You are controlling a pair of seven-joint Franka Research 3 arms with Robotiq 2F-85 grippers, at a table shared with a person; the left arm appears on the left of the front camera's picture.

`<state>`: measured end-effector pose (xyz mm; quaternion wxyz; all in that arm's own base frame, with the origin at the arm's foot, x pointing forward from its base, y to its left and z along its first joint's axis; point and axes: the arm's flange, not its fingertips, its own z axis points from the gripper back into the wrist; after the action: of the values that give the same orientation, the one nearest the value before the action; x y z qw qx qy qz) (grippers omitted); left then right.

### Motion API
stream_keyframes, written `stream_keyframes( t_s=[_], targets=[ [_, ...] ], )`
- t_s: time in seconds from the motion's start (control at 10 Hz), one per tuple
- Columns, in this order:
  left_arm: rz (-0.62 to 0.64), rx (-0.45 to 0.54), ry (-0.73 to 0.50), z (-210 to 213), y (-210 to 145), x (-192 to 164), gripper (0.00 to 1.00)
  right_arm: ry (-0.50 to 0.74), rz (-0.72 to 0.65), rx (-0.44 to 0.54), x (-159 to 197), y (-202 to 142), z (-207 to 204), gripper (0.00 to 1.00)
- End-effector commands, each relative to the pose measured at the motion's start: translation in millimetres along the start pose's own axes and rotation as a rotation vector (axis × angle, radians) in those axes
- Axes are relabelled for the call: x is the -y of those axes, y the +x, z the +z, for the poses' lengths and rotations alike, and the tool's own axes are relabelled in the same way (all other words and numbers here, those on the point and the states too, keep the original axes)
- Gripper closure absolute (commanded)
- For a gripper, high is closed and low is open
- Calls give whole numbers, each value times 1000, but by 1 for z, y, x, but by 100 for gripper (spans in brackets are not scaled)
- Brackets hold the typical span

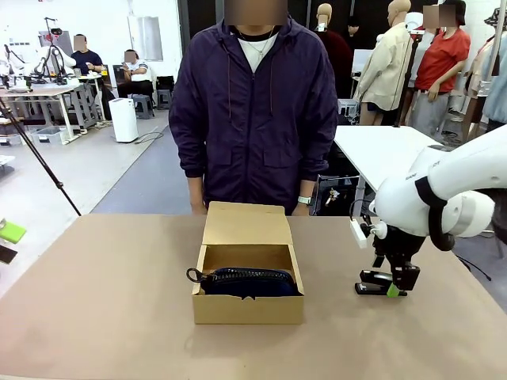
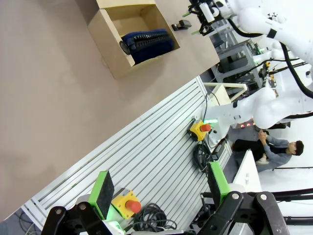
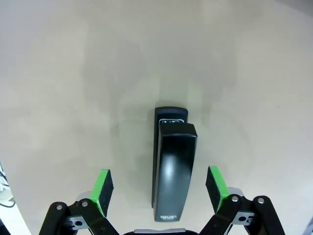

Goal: Pack the items into the box.
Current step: Pick up the item indicated by the person and place it inside the Mailer Box.

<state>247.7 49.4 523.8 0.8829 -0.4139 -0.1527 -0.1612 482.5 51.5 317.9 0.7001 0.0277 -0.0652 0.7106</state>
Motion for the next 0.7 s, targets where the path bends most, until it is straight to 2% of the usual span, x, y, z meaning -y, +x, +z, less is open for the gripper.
stream_keyframes(
  t_s=[0.0, 0.6],
  targets=[
    [-15, 0, 1, 1, -2, -2, 0, 38, -22, 28, 16, 0, -8, 0],
    [-15, 0, 1, 1, -2, -2, 0, 97, -58, -12, 21, -6, -26, 0]
  ],
)
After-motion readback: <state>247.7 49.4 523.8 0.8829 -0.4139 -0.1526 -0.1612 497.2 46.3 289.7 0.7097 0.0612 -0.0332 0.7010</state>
